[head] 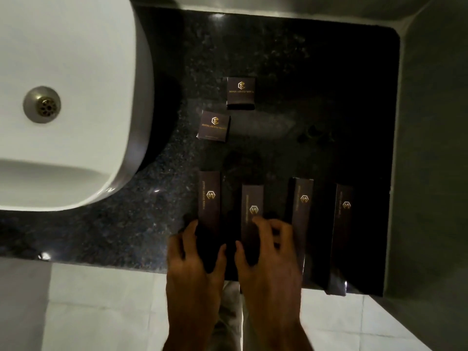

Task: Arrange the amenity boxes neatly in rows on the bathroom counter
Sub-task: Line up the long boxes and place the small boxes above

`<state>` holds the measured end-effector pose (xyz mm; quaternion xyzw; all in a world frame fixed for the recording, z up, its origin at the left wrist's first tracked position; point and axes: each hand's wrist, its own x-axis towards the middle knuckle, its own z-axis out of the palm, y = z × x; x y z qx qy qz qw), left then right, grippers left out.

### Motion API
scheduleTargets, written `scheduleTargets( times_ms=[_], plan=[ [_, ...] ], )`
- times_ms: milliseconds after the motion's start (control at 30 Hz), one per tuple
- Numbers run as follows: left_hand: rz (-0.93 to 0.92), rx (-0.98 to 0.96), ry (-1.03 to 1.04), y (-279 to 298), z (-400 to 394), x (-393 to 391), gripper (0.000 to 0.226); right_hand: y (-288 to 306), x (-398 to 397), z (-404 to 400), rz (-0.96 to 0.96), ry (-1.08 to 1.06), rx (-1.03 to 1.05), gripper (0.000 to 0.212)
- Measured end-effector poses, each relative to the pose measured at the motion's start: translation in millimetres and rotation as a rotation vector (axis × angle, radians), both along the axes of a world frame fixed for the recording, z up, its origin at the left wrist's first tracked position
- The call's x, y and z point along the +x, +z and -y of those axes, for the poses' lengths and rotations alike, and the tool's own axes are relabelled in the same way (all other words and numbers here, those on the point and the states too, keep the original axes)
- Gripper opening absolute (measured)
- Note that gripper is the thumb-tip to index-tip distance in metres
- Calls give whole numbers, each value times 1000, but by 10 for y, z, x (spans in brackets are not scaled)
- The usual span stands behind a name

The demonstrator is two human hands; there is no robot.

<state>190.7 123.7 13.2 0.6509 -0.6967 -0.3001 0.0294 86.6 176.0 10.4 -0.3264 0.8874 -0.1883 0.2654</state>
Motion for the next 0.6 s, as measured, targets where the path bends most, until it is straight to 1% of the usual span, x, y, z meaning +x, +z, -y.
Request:
scheduleTargets(
  times_ms=[67,133,167,233,300,333,400,467,500,533,600],
  plan=[
    [-27,-2,12,46,53,-3,73,19,2,-4,2,-8,-18,55],
    [-104,-80,1,139,228,-25,63,170,-104,93,-44,-7,-115,49],
    [-146,-118,-16,204,366,-63,57,284,-205,214,-33,-12,-185,45],
    [-207,-149,-84,315,734,-191,49,423,-484,580,-27,9,-346,37],
    [-187,-160,-218,346,1147,-369,47,434,-809,1090,-93,97,-408,39],
    [-126,-197,-300,331,1348,-462,51,402,-959,1359,-142,156,-389,44],
    [32,-254,-449,276,1687,-623,66,269,-1234,1820,-227,292,-303,62],
    [127,-163,-543,213,1896,-718,82,113,-1429,2126,-223,433,-154,73],
    [150,-104,-570,176,1958,-754,86,48,-1494,2229,-222,487,-83,74],
    [170,-64,-591,134,1992,-771,86,-7,-1530,2284,-233,516,-45,69],
    [184,-84,-614,84,2007,-776,76,-30,-1550,2275,-288,493,-75,52]
  ],
)
